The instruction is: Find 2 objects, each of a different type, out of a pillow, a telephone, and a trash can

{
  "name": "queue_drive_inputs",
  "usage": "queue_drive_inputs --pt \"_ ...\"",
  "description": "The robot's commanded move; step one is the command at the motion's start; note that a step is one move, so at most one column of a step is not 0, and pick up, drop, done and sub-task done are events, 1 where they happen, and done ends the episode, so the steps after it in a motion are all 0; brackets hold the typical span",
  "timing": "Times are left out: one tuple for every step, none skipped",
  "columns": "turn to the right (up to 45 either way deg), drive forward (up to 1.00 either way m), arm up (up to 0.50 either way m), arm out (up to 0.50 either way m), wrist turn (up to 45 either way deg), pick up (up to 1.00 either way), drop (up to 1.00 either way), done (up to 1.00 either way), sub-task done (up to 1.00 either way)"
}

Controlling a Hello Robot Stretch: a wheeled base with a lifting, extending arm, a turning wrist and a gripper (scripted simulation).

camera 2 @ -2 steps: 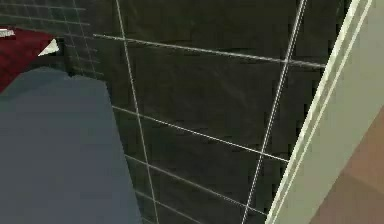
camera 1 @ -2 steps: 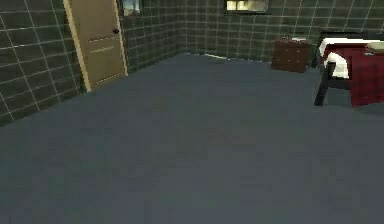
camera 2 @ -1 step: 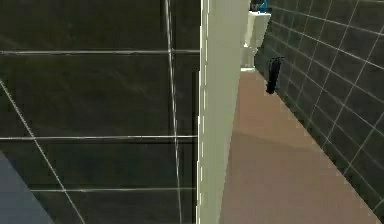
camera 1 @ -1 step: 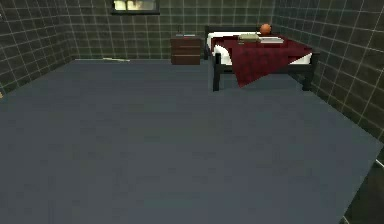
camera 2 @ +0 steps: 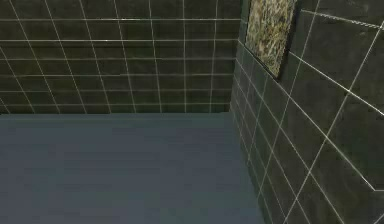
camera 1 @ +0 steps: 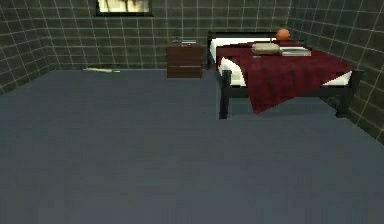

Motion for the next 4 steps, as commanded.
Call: queue_drive_inputs --pt "0.0 1.0 0.0 0.0 0.0 0.0 0.0 0.0 0.0" --pt "0.0 1.0 0.0 0.0 0.0 0.0 0.0 0.0 0.0" --pt "3.0 0.0 0.0 0.0 0.0 0.0 0.0 0.0 0.0" --pt "-24.0 0.0 0.0 0.0 0.0 0.0 0.0 0.0 0.0"
